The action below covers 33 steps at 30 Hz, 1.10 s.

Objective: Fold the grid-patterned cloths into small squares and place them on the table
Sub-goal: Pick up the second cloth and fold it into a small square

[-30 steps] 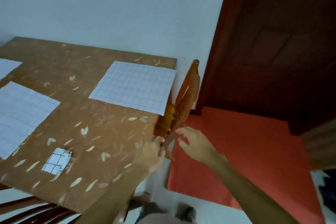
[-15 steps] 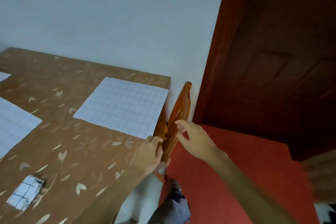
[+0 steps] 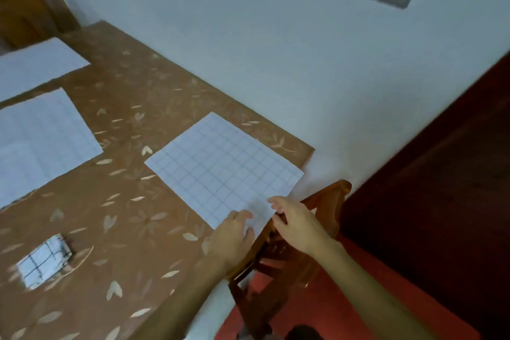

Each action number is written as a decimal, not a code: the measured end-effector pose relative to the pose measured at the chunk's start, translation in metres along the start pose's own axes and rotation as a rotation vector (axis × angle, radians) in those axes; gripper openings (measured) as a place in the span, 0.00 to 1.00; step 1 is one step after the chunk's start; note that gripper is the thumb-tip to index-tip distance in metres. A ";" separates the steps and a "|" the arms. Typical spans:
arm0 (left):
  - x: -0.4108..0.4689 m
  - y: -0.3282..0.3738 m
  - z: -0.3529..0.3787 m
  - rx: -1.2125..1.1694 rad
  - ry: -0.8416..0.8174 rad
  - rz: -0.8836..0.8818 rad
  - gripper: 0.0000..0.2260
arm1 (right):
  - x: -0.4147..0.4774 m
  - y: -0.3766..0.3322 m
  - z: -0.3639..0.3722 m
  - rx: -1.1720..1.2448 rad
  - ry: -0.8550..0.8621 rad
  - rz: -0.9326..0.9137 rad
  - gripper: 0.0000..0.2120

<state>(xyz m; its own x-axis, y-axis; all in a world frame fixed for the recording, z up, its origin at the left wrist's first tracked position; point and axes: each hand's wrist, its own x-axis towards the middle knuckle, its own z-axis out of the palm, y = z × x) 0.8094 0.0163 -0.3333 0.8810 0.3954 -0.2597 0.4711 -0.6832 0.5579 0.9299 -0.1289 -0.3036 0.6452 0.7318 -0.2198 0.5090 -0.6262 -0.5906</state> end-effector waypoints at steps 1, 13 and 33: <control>0.003 -0.002 -0.002 0.001 0.014 -0.020 0.15 | 0.011 0.001 -0.002 -0.009 -0.017 -0.016 0.19; 0.043 -0.051 -0.006 -0.222 0.184 -0.452 0.14 | 0.149 0.012 0.004 -0.018 -0.218 -0.179 0.18; 0.194 -0.121 -0.027 -0.240 0.516 -1.135 0.20 | 0.403 0.036 0.027 -0.161 -0.216 -0.097 0.21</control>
<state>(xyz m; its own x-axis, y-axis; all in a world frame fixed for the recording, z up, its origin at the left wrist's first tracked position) 0.9225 0.1923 -0.4302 -0.1554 0.9128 -0.3776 0.8804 0.3014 0.3663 1.1929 0.1505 -0.4345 0.4617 0.8199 -0.3385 0.6576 -0.5725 -0.4897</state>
